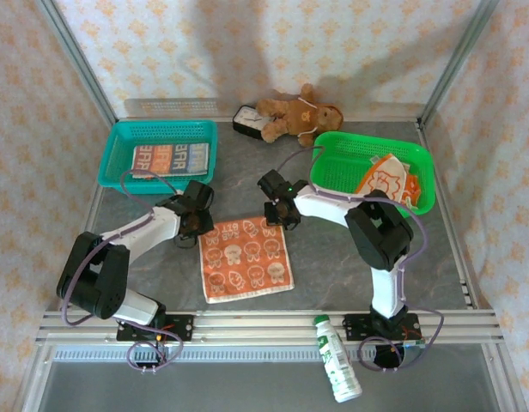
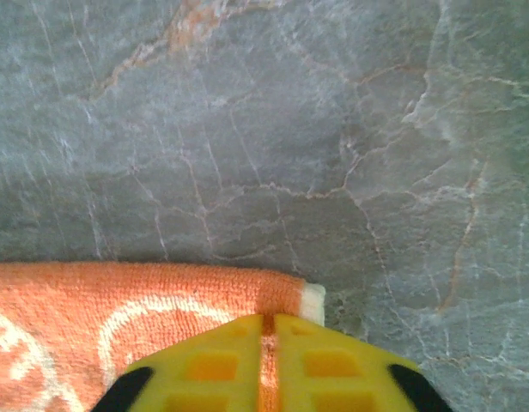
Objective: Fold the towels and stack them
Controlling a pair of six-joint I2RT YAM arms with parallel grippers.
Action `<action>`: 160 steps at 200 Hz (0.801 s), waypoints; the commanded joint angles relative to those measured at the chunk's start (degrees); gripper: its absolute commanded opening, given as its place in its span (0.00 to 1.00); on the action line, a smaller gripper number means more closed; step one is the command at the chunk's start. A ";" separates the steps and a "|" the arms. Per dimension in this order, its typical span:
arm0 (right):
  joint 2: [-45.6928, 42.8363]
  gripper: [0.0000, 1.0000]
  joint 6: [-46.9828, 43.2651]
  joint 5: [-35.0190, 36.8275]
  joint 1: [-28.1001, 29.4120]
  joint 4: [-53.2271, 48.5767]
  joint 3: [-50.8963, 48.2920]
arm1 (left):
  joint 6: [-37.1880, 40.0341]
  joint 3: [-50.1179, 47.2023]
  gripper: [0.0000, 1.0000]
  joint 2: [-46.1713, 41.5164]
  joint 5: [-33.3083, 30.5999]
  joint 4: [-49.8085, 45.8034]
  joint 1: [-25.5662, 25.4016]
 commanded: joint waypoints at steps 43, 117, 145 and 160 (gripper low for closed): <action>-0.44 0.23 2.70 -1.53 -2.97 -1.64 2.73 | 0.53 1.91 0.29 3.70 3.42 0.41 4.39; 3.33 0.26 2.89 -3.60 -3.51 -0.96 3.04 | 1.17 0.37 0.24 7.82 3.72 2.29 4.48; 3.48 0.25 3.15 -3.74 -3.49 -0.55 1.80 | 1.50 0.01 0.19 9.03 4.25 2.99 4.43; 3.33 0.18 3.16 -4.13 -3.46 -0.24 1.49 | 1.45 -0.25 0.17 9.23 4.46 3.27 4.49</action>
